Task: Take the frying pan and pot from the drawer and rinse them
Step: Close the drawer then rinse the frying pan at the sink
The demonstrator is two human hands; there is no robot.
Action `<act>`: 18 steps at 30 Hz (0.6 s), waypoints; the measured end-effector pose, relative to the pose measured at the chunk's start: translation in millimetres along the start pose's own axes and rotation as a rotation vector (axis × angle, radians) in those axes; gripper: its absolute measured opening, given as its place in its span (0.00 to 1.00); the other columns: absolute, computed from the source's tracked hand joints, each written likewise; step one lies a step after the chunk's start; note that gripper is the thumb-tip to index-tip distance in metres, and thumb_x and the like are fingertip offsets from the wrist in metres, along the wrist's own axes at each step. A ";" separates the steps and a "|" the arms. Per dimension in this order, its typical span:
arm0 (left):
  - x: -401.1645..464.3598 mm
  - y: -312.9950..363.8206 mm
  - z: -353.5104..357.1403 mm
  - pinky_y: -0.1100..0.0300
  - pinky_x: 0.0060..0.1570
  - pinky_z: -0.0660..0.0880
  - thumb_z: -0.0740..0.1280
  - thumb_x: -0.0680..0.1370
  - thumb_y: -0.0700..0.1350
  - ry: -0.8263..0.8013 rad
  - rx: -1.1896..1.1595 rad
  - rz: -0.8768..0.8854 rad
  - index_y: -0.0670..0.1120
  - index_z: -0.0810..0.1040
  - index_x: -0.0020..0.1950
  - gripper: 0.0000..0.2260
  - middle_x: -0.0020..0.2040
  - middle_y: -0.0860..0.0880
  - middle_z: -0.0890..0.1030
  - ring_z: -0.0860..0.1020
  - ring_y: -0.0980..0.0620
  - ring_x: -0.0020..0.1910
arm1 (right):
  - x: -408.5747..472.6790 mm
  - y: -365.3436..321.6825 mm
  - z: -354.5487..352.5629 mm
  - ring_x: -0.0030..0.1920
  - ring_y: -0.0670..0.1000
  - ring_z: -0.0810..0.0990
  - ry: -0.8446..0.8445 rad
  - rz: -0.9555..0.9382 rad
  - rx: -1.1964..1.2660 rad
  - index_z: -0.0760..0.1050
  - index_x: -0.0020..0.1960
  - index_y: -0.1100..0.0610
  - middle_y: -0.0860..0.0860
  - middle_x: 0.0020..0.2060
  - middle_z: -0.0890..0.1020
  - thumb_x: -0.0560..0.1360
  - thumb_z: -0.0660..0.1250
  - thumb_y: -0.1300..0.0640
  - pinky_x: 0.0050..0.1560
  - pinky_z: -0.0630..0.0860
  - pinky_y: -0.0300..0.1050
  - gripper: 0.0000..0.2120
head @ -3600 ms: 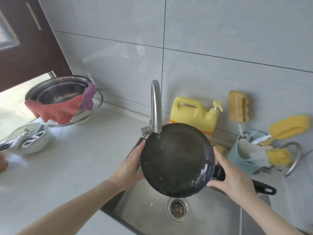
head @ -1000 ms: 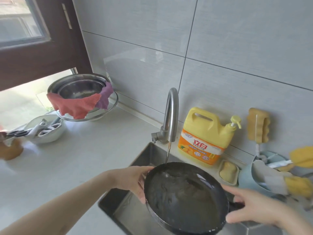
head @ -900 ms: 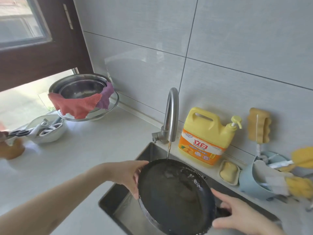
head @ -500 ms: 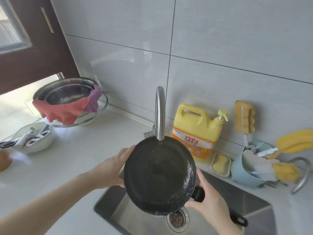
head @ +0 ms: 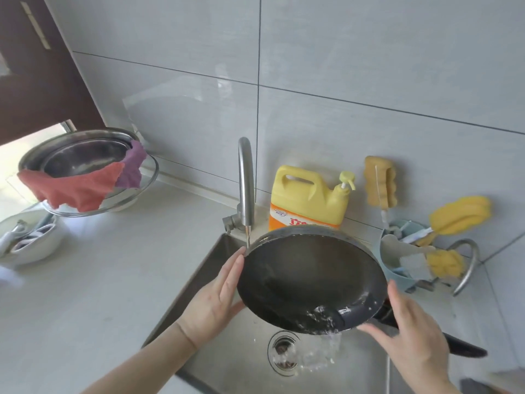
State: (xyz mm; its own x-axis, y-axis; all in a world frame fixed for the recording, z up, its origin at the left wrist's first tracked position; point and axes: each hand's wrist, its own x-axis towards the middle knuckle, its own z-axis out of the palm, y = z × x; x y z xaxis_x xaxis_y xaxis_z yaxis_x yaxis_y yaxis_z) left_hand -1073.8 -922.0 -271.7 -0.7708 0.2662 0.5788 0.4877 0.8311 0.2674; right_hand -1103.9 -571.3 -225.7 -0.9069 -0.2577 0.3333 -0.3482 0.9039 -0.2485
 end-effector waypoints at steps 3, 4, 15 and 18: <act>6.4 5.1 -1.1 0.54 0.68 0.70 0.73 0.75 0.51 -0.004 -0.014 0.003 0.41 0.43 0.80 0.47 0.75 0.38 0.63 0.68 0.42 0.72 | -0.5 5.6 -7.2 0.34 0.61 0.81 0.073 -0.080 -0.040 0.54 0.77 0.52 0.59 0.42 0.81 0.73 0.51 0.29 0.30 0.78 0.54 0.40; 6.7 5.5 -0.7 0.55 0.68 0.71 0.72 0.76 0.52 -0.006 -0.010 0.001 0.41 0.42 0.80 0.46 0.74 0.37 0.63 0.68 0.42 0.71 | 0.5 5.8 -9.5 0.33 0.61 0.80 0.089 -0.098 -0.047 0.51 0.78 0.49 0.59 0.41 0.81 0.74 0.51 0.30 0.30 0.77 0.53 0.39; -49.1 -10.1 13.5 0.59 0.35 0.82 0.57 0.80 0.62 -0.025 0.052 -0.247 0.45 0.41 0.80 0.39 0.69 0.36 0.71 0.85 0.42 0.44 | 8.9 -20.5 25.8 0.33 0.58 0.83 -0.066 -0.143 -0.010 0.64 0.69 0.55 0.56 0.40 0.84 0.75 0.53 0.31 0.27 0.77 0.50 0.34; -65.7 -25.9 10.2 0.56 0.32 0.81 0.53 0.80 0.65 -0.009 0.084 -0.301 0.46 0.41 0.81 0.38 0.72 0.42 0.65 0.85 0.39 0.44 | 19.7 -24.9 48.3 0.36 0.56 0.82 -0.137 -0.201 0.021 0.55 0.76 0.48 0.52 0.44 0.82 0.71 0.58 0.33 0.30 0.77 0.49 0.39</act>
State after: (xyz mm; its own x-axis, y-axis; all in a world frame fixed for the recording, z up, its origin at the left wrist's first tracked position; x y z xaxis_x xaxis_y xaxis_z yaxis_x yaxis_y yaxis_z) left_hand -1039.9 -956.0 -324.5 -0.8791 0.0061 0.4765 0.2021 0.9103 0.3612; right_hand -1124.6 -615.4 -256.8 -0.8419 -0.4773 0.2518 -0.5288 0.8226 -0.2088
